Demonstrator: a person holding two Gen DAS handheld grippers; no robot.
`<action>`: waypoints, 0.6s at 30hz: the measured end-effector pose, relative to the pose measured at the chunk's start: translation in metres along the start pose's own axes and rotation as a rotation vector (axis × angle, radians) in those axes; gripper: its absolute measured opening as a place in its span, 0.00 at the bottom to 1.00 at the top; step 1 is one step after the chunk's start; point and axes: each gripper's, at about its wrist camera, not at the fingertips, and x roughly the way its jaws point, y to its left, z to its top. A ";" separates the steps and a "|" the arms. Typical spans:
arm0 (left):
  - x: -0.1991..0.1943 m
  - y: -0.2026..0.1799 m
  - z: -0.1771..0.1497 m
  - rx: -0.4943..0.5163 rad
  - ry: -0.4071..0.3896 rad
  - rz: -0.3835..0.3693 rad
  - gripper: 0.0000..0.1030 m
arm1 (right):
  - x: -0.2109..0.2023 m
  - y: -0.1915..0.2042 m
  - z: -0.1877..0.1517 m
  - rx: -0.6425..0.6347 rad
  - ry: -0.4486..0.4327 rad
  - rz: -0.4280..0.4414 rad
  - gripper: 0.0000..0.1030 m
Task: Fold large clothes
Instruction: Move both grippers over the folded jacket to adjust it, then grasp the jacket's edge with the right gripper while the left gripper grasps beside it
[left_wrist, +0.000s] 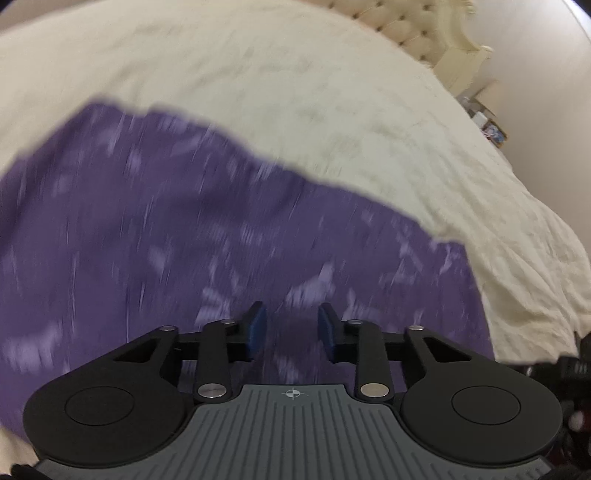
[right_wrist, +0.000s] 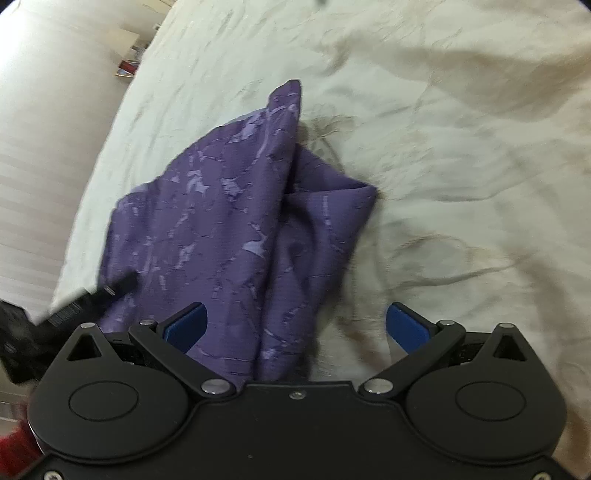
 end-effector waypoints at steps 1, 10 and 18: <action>0.002 0.003 -0.003 -0.005 0.004 0.000 0.27 | 0.002 0.000 0.001 0.003 0.004 0.019 1.00; 0.020 0.015 0.000 -0.047 0.038 0.000 0.17 | 0.030 -0.009 0.006 0.038 0.052 0.135 1.00; -0.006 0.000 -0.008 0.005 0.009 0.037 0.17 | 0.031 -0.018 0.001 0.097 0.064 0.220 1.00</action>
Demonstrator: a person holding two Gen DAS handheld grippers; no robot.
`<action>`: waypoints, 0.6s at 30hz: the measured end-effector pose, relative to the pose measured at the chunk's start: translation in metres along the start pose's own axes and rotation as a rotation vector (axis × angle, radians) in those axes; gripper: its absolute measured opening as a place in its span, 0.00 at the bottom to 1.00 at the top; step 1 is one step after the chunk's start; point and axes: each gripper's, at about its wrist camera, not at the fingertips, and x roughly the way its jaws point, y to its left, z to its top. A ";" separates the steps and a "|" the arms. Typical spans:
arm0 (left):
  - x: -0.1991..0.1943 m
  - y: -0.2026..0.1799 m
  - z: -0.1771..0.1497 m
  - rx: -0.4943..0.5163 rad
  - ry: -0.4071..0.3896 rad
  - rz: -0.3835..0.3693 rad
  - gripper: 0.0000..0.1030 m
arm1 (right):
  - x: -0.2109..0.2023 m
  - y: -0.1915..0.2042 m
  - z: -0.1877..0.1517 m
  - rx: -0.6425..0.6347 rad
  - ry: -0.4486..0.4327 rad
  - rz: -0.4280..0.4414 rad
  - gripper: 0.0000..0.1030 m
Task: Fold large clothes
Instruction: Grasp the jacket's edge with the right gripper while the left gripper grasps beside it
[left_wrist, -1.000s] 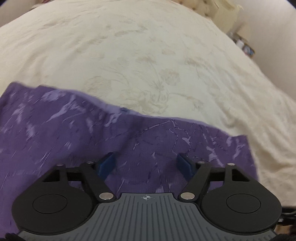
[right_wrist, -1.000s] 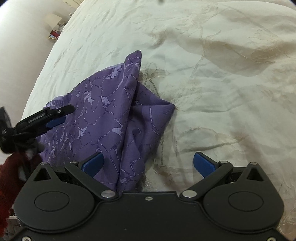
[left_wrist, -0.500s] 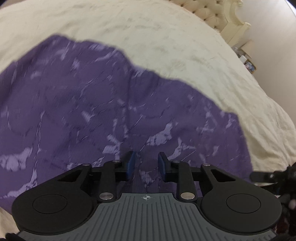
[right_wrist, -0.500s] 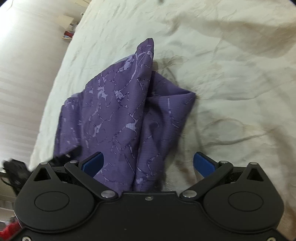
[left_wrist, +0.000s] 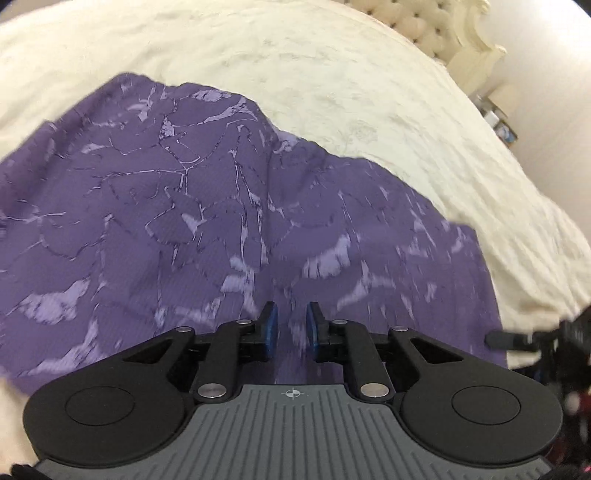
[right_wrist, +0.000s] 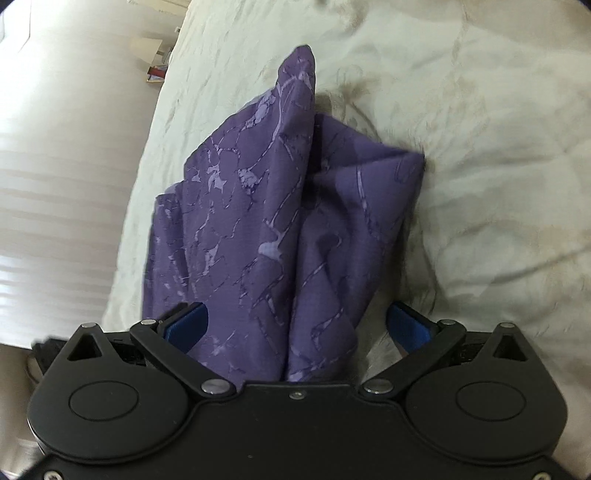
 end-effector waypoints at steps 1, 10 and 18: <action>-0.003 -0.002 -0.004 0.024 0.006 0.006 0.17 | 0.000 -0.002 -0.002 0.017 0.012 0.024 1.00; -0.002 0.004 -0.018 0.083 0.057 0.037 0.17 | -0.006 0.002 -0.021 0.020 0.007 0.030 0.35; 0.015 0.020 -0.010 0.098 0.119 -0.015 0.16 | -0.027 0.062 -0.030 -0.020 -0.058 0.062 0.29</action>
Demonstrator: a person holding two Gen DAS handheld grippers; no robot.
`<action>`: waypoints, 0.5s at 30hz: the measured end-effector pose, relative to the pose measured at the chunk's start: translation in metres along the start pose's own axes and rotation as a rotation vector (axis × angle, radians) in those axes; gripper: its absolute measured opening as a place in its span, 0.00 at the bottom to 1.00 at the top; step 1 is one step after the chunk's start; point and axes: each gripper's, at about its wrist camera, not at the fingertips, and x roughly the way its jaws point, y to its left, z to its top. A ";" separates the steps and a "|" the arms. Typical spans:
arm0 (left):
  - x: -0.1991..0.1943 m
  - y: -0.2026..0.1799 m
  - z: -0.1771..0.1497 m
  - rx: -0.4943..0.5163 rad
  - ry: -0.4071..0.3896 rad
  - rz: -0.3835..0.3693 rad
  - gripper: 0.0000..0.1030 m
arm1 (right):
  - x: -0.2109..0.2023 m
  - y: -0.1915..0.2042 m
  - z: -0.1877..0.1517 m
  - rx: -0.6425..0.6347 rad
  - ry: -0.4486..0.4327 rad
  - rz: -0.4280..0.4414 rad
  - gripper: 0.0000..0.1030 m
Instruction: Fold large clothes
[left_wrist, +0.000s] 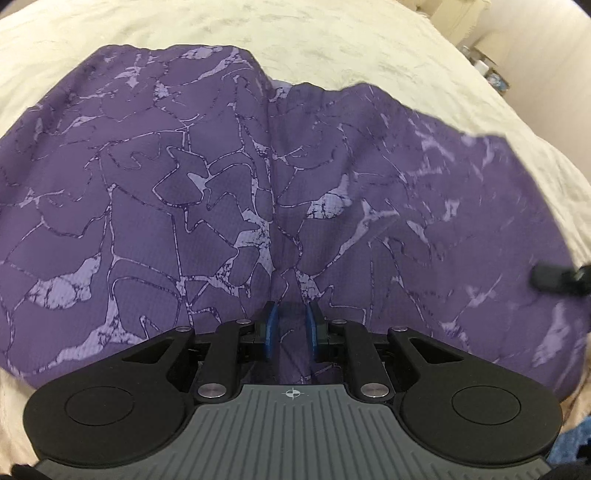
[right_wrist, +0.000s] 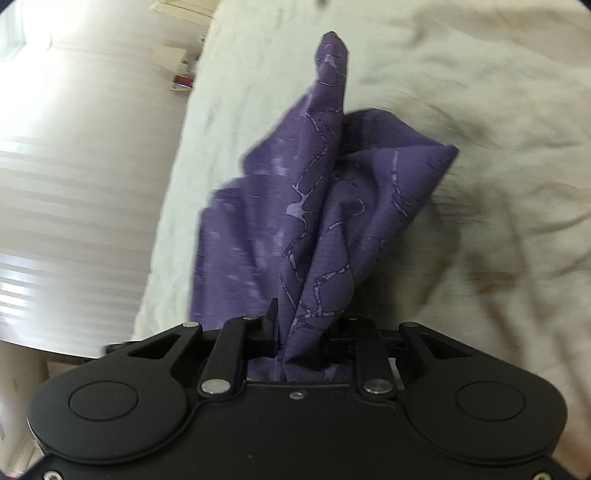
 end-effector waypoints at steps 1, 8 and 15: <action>-0.002 0.002 0.000 0.012 0.002 -0.015 0.16 | 0.002 0.011 -0.001 -0.009 -0.008 0.002 0.29; -0.035 0.030 0.010 0.036 -0.009 -0.077 0.17 | 0.013 0.095 -0.005 -0.108 -0.041 -0.031 0.29; -0.098 0.088 0.027 0.063 -0.124 -0.057 0.21 | 0.064 0.175 -0.008 -0.215 -0.003 -0.087 0.30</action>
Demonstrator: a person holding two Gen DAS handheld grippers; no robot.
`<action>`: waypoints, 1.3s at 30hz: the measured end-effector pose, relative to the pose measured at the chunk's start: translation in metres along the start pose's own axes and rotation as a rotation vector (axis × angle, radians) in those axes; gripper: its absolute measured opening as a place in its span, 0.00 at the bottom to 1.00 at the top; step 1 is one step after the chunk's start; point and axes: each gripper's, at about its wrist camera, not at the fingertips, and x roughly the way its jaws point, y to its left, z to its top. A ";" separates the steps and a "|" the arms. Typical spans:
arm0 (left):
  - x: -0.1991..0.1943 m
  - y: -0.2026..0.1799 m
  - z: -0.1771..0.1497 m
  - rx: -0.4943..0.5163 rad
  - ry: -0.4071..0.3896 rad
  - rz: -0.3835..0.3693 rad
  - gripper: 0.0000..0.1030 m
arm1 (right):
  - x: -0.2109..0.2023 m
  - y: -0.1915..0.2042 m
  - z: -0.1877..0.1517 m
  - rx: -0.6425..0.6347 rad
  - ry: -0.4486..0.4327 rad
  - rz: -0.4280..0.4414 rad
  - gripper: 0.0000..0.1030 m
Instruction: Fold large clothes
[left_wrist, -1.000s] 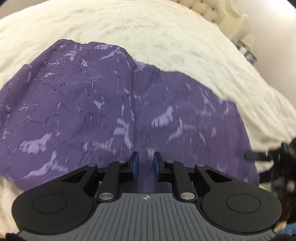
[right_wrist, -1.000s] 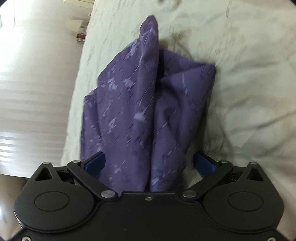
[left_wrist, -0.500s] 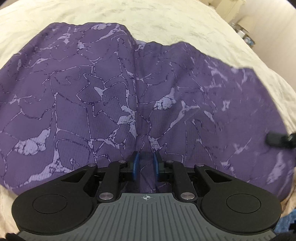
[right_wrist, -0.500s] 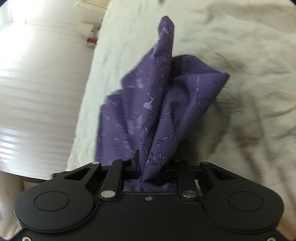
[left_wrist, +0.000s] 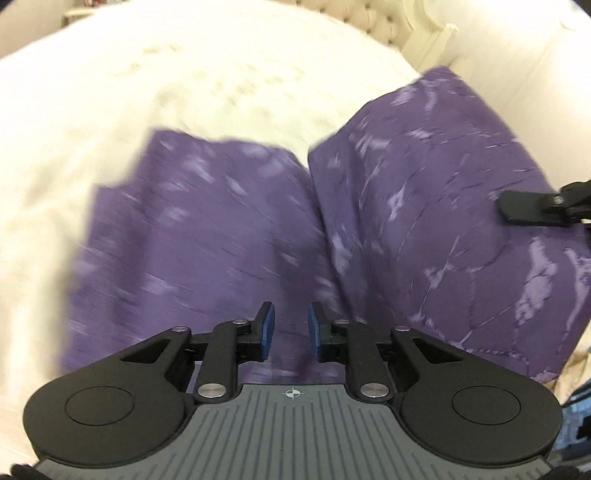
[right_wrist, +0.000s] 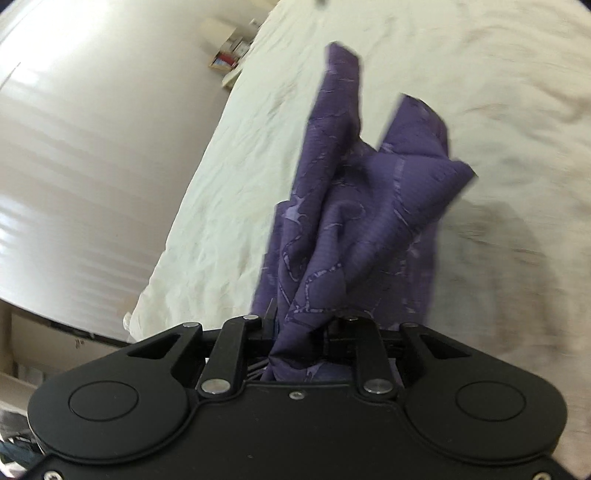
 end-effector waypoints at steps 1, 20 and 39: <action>-0.007 0.012 0.002 -0.005 -0.011 0.008 0.21 | 0.010 0.008 0.001 -0.006 0.010 0.001 0.30; -0.058 0.132 0.009 -0.156 -0.033 0.104 0.21 | 0.210 0.057 -0.016 -0.059 0.214 -0.124 0.57; -0.030 0.050 0.073 0.135 -0.110 -0.173 0.31 | 0.075 0.022 -0.002 0.075 -0.207 -0.126 0.76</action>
